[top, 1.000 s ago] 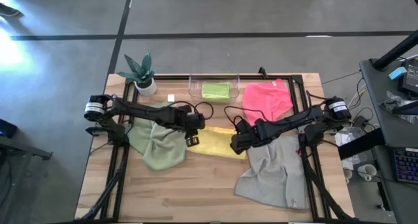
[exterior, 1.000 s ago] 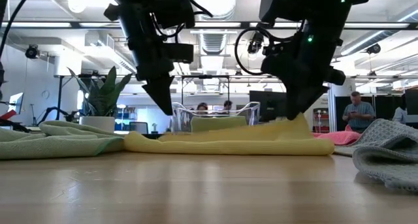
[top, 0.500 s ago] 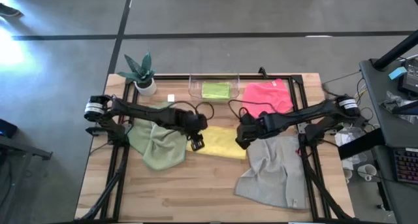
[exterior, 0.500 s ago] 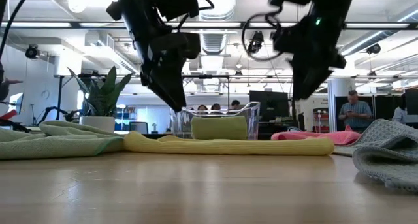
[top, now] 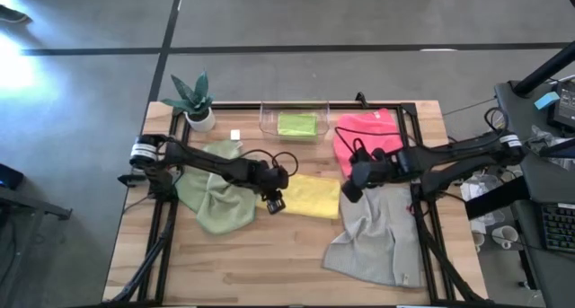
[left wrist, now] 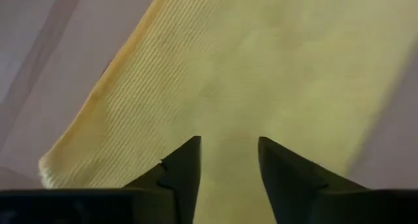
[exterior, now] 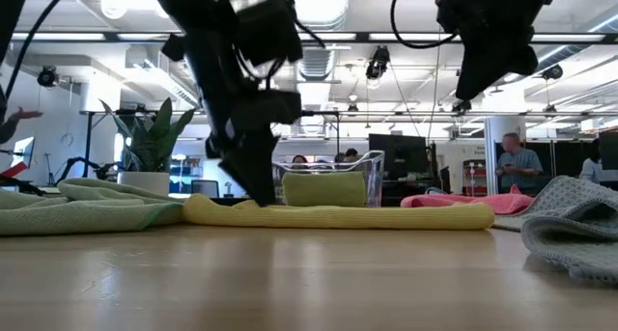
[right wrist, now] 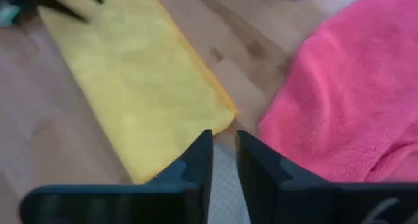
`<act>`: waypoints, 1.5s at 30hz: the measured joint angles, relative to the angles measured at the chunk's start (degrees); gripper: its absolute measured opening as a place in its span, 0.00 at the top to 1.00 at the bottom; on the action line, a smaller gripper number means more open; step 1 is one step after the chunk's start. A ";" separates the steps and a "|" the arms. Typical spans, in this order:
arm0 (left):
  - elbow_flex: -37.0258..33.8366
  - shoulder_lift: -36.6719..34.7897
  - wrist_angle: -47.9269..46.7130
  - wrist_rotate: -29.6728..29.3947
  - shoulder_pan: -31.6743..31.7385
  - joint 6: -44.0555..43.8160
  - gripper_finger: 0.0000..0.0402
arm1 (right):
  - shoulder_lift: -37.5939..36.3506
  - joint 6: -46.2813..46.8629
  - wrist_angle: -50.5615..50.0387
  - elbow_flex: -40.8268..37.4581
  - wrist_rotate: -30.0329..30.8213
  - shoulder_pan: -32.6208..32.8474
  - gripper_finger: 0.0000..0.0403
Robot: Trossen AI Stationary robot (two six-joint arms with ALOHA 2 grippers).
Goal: Fold microfiber towels
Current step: Fold the yellow microfiber cloth
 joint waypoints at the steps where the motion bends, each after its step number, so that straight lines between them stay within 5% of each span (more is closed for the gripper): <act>1: 0.00 0.67 -0.09 -0.03 0.22 -0.04 0.71 | 0.00 -0.01 0.06 -0.16 -0.32 0.20 0.90; 12: 0.17 3.11 0.67 -4.47 3.20 3.85 0.99 | 0.59 -0.51 0.17 -1.07 -0.38 0.70 0.98; 18: 0.13 3.28 -0.21 -12.63 7.33 5.23 0.99 | 0.87 -0.45 0.23 -1.07 -0.35 0.70 0.98; 29: 3.42 0.49 0.82 -5.13 7.23 4.64 0.99 | 0.85 -1.40 0.07 -1.07 -0.66 0.70 0.98; 39: 3.78 2.13 27.10 -3.51 3.85 0.75 0.98 | 0.85 -2.55 0.07 -1.07 -0.69 0.70 0.98; 45: 4.54 5.31 33.16 -6.60 3.92 -1.40 0.98 | 0.85 -4.11 0.11 -1.05 -0.85 0.68 0.98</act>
